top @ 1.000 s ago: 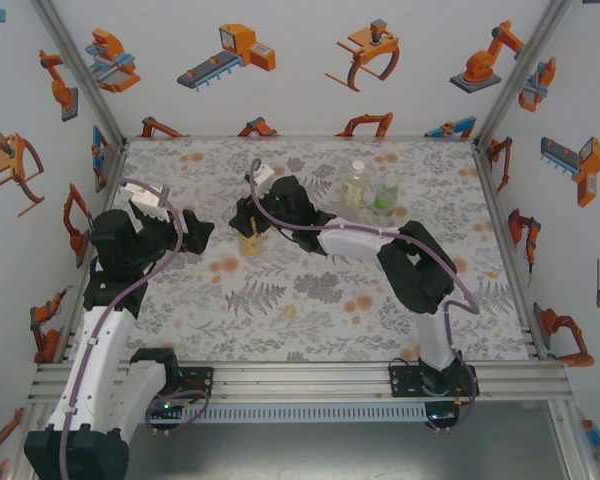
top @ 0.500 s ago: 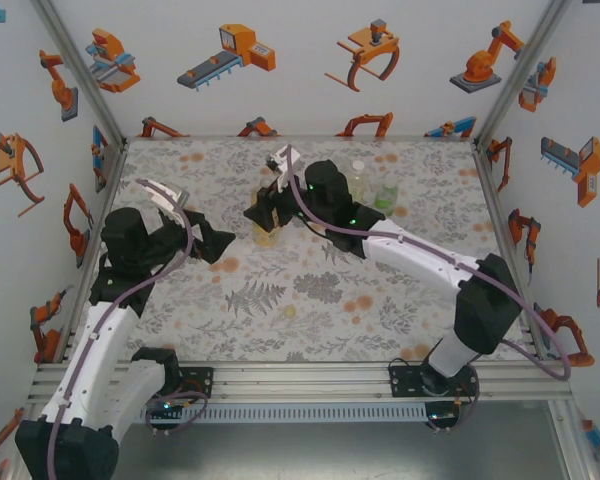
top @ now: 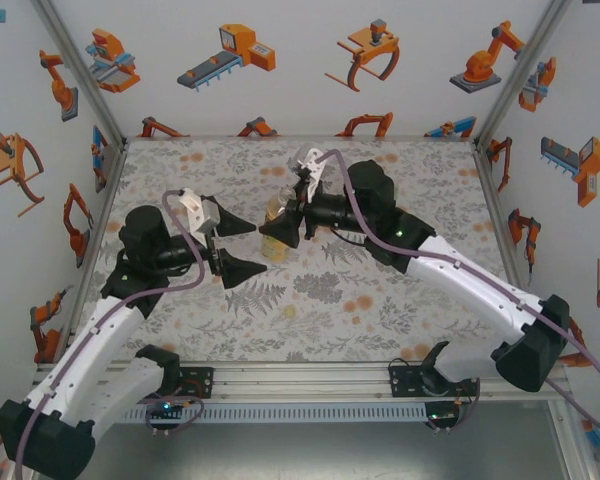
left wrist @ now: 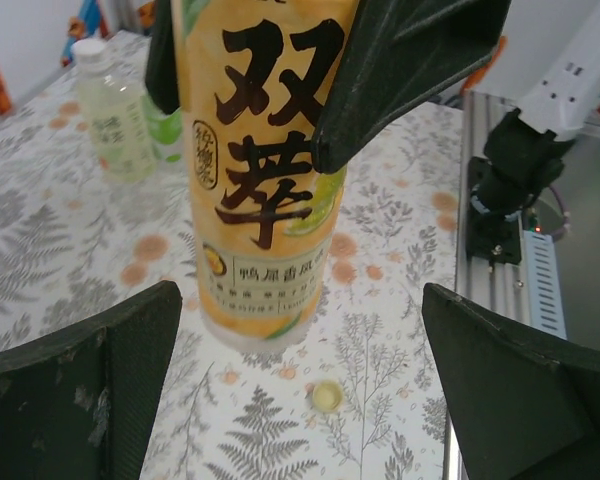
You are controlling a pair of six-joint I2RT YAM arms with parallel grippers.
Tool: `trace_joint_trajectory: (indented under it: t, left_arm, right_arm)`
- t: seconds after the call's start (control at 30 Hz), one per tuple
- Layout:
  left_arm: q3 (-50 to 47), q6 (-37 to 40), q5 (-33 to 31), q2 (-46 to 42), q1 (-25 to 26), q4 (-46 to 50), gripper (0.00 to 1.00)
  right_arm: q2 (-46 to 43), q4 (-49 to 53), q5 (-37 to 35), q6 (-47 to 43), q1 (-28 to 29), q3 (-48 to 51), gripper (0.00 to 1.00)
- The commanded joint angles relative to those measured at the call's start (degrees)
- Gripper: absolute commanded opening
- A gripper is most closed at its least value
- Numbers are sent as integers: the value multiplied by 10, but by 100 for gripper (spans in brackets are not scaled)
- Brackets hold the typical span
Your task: Screw on the bottle caps
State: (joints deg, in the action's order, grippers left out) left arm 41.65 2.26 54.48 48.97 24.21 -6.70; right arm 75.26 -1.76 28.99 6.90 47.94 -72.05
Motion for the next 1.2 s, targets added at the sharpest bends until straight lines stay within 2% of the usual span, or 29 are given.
trace_joint_trajectory:
  t: [0.0, 0.2, 0.37, 0.6, 0.8, 1.07, 1.1, 1.17]
  left_arm:
    - [20, -10, 10, 26, 34, -73, 98]
    - [50, -38, 20, 79, 89, -129, 100]
    - [72, -36, 29, 100, 120, -128, 94]
    - [97, -10, 31, 113, 149, -74, 81]
    - [116, 1, 30, 122, 153, -49, 71]
    - [124, 2, 30, 129, 158, -39, 52]
    - [126, 2, 30, 131, 159, -38, 51]
    - [131, 9, 29, 133, 158, -28, 50]
  right_arm:
    - [-20, -23, 63, 30, 6, 3, 41]
    - [-43, -60, 84, 62, 12, 3, 39]
    - [-61, -58, 69, 61, 13, 3, 40]
    - [-73, -66, 73, 67, 15, 8, 39]
    - [-76, -65, 82, 67, 14, 7, 38]
    - [-96, -60, 73, 64, 15, 23, 38]
    - [-100, -58, 68, 62, 15, 26, 39]
    - [-106, -52, 57, 57, 15, 29, 54]
